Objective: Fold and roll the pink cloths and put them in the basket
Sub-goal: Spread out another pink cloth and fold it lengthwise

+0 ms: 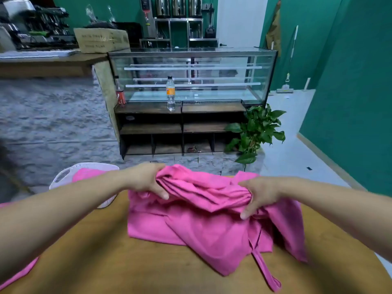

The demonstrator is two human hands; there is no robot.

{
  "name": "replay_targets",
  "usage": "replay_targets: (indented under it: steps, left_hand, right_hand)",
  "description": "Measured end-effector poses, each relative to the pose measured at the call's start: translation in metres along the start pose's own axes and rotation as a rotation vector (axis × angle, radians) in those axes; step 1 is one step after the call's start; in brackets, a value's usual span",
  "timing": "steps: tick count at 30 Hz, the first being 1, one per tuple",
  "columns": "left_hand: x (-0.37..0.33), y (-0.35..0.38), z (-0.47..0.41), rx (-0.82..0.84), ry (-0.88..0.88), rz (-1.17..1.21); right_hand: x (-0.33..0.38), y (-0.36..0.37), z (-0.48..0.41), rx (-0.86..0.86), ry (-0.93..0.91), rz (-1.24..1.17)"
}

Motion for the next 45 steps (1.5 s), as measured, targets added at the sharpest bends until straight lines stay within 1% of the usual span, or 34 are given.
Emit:
replay_targets:
  steps: [2,3,5,6,9,13,15,22,25,29,31,33,34,35,38,40,42,45]
  left_hand:
    - [0.008,0.037,-0.004,0.139,-0.085,-0.102]
    - [0.013,0.055,-0.007,0.211,-0.121,-0.095]
    - [0.014,0.085,-0.009,0.309,-0.107,-0.093]
    - [0.015,0.095,-0.010,0.323,-0.068,-0.145]
    - [0.020,0.109,-0.016,0.256,0.003,-0.271]
    - [0.033,0.114,-0.035,0.203,0.028,-0.262]
    - [0.045,0.110,-0.052,0.151,0.009,-0.270]
    - [0.076,0.093,-0.124,-0.060,-0.055,-0.270]
    - [0.080,0.069,-0.147,-0.270,-0.089,-0.292]
    - [0.072,0.011,-0.167,-0.616,-0.095,-0.349]
    - [0.068,-0.015,-0.170,-0.698,-0.158,-0.384]
    - [0.070,-0.023,-0.170,-0.679,-0.203,-0.390]
    - [0.072,-0.021,-0.169,-0.653,-0.202,-0.379]
    - [0.074,-0.015,-0.166,-0.623,-0.195,-0.350]
    - [0.080,0.009,-0.157,-0.537,-0.131,-0.235]
    - [0.080,0.019,-0.148,-0.479,-0.095,-0.168]
    - [0.079,0.019,-0.141,-0.462,-0.072,-0.139]
    - [0.075,0.007,-0.131,-0.466,-0.071,-0.136]
  right_hand:
    - [0.006,0.035,-0.006,0.050,0.018,0.124]
    - [0.008,0.049,-0.009,0.041,0.011,0.178]
    - [0.010,0.069,-0.019,-0.012,-0.030,0.257]
    - [0.009,0.075,-0.024,-0.043,-0.046,0.286]
    - [0.000,0.079,-0.038,-0.126,-0.052,0.329]
    - [-0.014,0.075,-0.064,-0.127,-0.052,0.299]
    - [-0.020,0.067,-0.079,-0.173,-0.044,0.291]
    - [-0.046,0.019,-0.139,-0.476,0.088,0.307]
    - [-0.052,-0.015,-0.152,-0.648,0.163,0.337]
    - [-0.058,-0.072,-0.156,-0.920,0.180,0.407]
    - [-0.056,-0.093,-0.153,-1.016,0.175,0.426]
    - [-0.054,-0.100,-0.150,-1.077,0.150,0.446]
    - [-0.054,-0.097,-0.152,-1.055,0.133,0.448]
    - [-0.056,-0.090,-0.156,-0.992,0.125,0.437]
    - [-0.070,-0.061,-0.170,-0.718,0.170,0.341]
    - [-0.077,-0.050,-0.172,-0.625,0.197,0.264]
    - [-0.078,-0.051,-0.169,-0.618,0.190,0.211]
    - [-0.074,-0.063,-0.155,-0.673,0.157,0.189]
Point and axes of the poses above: each hand's wrist, its own z-axis away from the middle knuckle, its own y-axis out of the palm, x = y × z, the point moved 4 cm from there along -z, towards the middle knuckle, and after that the axes turned 4 degrees about y, right-handed, at the moved point
